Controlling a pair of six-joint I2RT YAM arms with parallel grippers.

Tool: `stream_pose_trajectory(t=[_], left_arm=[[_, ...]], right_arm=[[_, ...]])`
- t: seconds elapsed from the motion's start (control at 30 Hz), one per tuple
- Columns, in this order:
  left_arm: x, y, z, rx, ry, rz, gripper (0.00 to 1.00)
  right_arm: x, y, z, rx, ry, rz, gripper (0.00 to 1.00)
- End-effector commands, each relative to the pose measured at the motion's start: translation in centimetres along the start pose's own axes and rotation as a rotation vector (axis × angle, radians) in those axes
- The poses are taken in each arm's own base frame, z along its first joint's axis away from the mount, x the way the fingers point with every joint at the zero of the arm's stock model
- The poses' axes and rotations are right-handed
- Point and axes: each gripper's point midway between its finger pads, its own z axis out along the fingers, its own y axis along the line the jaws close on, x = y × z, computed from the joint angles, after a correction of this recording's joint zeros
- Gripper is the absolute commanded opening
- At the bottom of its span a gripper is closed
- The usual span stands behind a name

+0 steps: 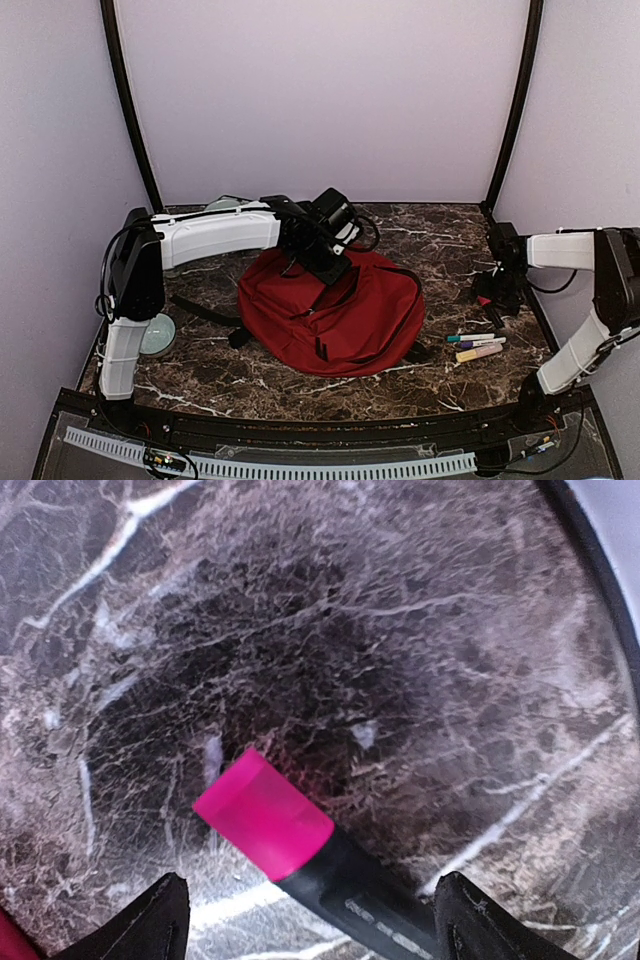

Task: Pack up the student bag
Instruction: Adjust the pen at the corner of the board.

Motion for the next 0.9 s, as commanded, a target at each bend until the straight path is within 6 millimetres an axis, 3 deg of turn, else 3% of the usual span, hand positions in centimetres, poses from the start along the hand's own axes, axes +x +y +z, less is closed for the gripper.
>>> stream_pose_trajectory(t=[0.0, 0.1, 0.33, 0.47, 0.63, 0.8, 0.87], left_arm=[[-1.8, -0.4, -3.9, 0.039, -0.067, -0.020, 0.00], [-1.7, -0.3, -3.8, 0.037, -0.065, -0.023, 0.00], [-1.6, -0.3, -3.7, 0.035, -0.064, -0.029, 0.00], [-1.7, -0.4, -3.7, 0.039, -0.068, -0.030, 0.00], [-1.7, -0.3, -3.7, 0.037, -0.068, -0.029, 0.00], [-1.6, -0.3, -3.7, 0.034, -0.064, -0.030, 0.00], [-1.6, -0.3, -3.7, 0.034, -0.063, -0.033, 0.00]], right_arm=[[0.3, 0.5, 1.4, -0.023, 0.034, -0.038, 0.84], [0.3, 0.4, 1.6, -0.017, 0.036, -0.052, 0.76], [0.7, 1.3, 1.8, -0.048, 0.085, -0.076, 0.35], [1.1, 2.1, 1.6, -0.096, 0.112, -0.062, 0.21], [1.9, 3.6, 1.4, -0.177, 0.161, -0.037, 0.20], [2.1, 3.6, 0.7, -0.184, 0.170, -0.059, 0.44], [2.2, 3.4, 0.6, -0.174, 0.174, -0.069, 0.48]])
